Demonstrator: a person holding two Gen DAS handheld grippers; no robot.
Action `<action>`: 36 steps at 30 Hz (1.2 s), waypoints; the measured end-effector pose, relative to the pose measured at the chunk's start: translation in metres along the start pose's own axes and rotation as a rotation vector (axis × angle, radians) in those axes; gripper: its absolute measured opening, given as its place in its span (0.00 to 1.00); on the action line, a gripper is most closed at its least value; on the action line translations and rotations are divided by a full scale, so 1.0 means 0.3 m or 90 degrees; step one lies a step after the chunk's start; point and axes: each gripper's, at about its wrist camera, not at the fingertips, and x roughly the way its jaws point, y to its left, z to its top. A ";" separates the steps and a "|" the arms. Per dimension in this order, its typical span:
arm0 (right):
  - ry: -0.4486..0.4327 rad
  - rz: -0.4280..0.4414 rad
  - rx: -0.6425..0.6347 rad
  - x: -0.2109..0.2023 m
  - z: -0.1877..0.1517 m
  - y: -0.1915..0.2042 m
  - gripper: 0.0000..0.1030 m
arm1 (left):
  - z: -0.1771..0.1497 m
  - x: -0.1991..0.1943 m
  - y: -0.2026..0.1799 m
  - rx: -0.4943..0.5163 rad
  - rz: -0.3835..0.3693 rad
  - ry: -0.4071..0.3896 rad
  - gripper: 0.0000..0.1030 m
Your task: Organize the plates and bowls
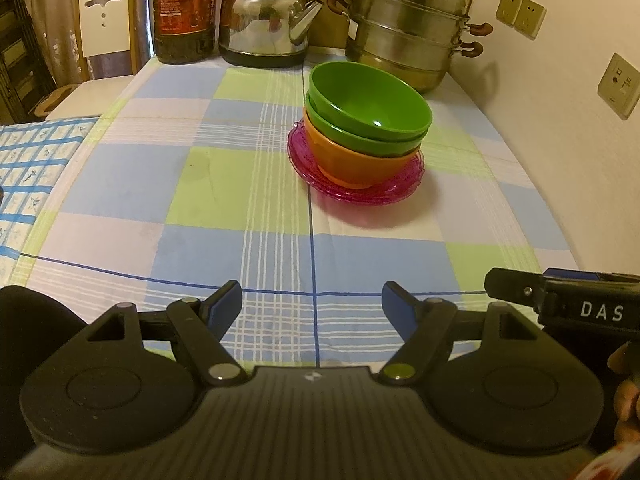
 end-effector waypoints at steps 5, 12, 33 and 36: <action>-0.004 -0.002 -0.007 -0.002 0.000 0.006 0.76 | 0.001 0.002 -0.007 0.010 0.002 -0.002 0.73; -0.005 -0.005 -0.016 -0.001 -0.001 0.009 0.76 | -0.001 0.003 -0.006 0.012 0.001 -0.002 0.73; 0.005 -0.020 -0.036 0.017 -0.012 0.003 0.76 | -0.001 0.000 -0.002 0.009 0.001 0.000 0.73; 0.005 -0.021 -0.036 0.017 -0.013 0.003 0.76 | -0.001 0.000 -0.001 0.008 0.002 -0.001 0.73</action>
